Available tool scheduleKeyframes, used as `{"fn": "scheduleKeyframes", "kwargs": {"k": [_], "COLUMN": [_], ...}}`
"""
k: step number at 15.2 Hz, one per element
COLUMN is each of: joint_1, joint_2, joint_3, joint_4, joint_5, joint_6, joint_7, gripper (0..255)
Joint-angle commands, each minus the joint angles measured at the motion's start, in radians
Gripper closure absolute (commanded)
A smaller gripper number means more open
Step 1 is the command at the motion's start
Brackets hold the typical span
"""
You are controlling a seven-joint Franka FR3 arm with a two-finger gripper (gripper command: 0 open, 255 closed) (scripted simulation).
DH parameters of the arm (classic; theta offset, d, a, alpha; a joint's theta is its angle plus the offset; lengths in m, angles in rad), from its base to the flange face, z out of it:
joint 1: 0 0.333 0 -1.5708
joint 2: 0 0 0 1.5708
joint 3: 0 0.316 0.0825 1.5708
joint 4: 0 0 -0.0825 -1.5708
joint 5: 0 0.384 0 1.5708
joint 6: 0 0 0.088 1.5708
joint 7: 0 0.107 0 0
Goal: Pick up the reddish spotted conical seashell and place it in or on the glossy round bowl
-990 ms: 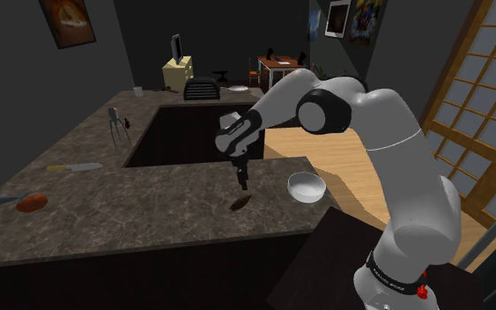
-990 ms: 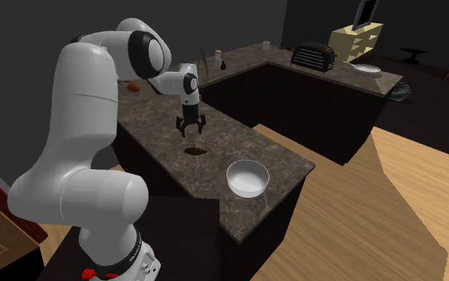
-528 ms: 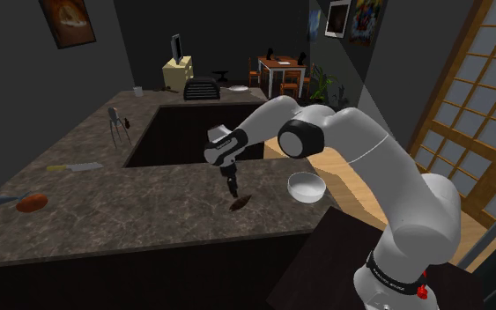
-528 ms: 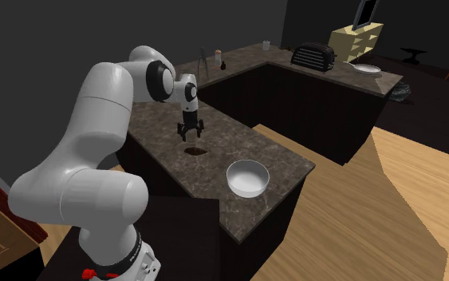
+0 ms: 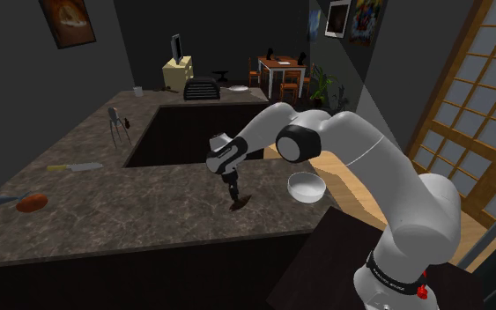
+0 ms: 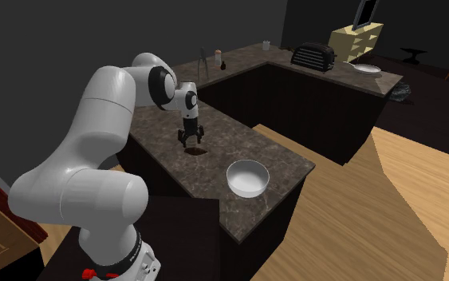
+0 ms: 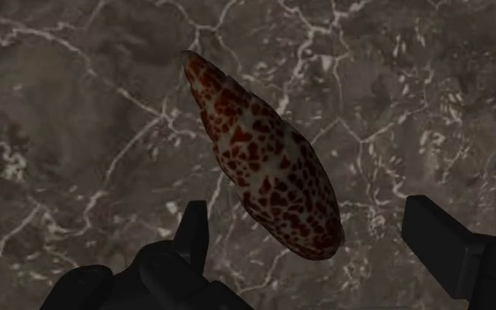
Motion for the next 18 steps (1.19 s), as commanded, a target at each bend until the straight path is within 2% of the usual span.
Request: {"fn": "scheduleKeyframes", "kwargs": {"k": [1, 6, 7, 16, 17, 18], "joint_1": [-0.001, -0.001, -0.001, -0.001, -0.001, -0.037], "joint_2": [0.002, 0.002, 0.002, 0.003, 0.003, -0.104], "joint_3": [0.000, 0.000, 0.000, 0.000, 0.000, 0.019], "joint_4": [-0.002, -0.002, -0.002, 0.008, 0.008, -0.198], "joint_5": [0.000, 0.000, 0.000, 0.000, 0.000, 0.030], "joint_6": [0.005, 0.004, 0.004, 0.000, 0.000, 0.194], "joint_7": [-0.001, -0.001, -0.001, -0.001, -0.001, -0.057], "gripper": [0, 0, 255, 255, 0, 0]}}
